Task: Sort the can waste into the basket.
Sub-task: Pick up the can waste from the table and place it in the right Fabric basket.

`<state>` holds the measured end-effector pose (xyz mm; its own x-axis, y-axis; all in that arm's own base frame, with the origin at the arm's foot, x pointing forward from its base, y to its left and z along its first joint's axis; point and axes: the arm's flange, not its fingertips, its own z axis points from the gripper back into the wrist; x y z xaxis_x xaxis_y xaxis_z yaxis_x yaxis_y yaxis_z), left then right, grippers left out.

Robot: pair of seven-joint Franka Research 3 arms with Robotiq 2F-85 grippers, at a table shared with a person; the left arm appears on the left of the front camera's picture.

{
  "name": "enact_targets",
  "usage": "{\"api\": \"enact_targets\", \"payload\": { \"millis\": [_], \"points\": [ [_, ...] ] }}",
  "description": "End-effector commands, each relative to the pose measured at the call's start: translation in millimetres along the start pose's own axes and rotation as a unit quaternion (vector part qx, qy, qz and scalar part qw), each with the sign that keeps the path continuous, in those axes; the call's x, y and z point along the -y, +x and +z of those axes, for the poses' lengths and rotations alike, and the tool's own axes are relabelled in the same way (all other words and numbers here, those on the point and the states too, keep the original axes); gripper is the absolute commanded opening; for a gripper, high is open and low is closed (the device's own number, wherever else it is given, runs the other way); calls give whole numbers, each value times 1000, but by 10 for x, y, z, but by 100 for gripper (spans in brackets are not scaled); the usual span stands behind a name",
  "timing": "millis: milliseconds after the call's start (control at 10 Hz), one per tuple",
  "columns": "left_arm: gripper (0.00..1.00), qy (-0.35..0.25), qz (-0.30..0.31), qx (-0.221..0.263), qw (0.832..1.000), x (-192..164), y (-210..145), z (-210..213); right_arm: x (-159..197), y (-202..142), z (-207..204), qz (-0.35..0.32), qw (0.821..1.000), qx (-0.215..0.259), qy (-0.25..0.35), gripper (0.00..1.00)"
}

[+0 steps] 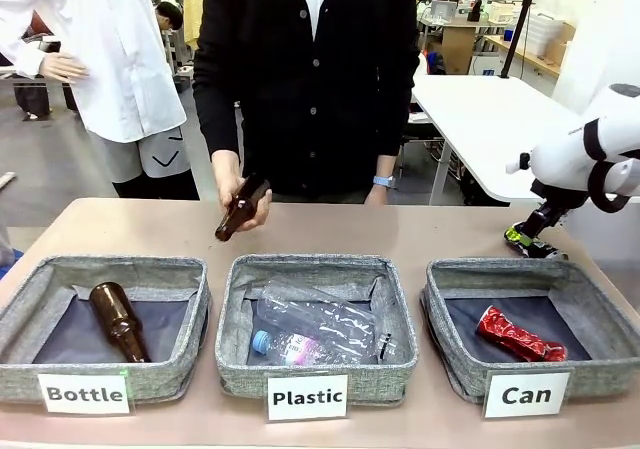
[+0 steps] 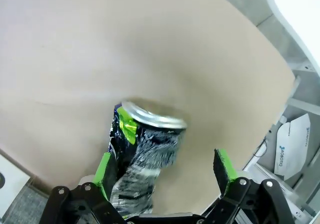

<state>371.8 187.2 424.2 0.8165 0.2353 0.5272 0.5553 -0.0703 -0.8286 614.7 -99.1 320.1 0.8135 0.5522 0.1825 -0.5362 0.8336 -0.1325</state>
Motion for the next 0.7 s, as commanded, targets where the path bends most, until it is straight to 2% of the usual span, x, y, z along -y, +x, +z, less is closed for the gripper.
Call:
{"api": "enact_targets", "payload": {
  "millis": [0, 600],
  "points": [
    [100, 4, 6, -6, 1000, 37, -13, -10, 148, 94, -128, 13, 1000, 16, 12, 100],
    [100, 4, 6, -6, 1000, 37, -13, -10, 181, 119, -287, 2, 999, -2, 34, 100]
  ]
}}
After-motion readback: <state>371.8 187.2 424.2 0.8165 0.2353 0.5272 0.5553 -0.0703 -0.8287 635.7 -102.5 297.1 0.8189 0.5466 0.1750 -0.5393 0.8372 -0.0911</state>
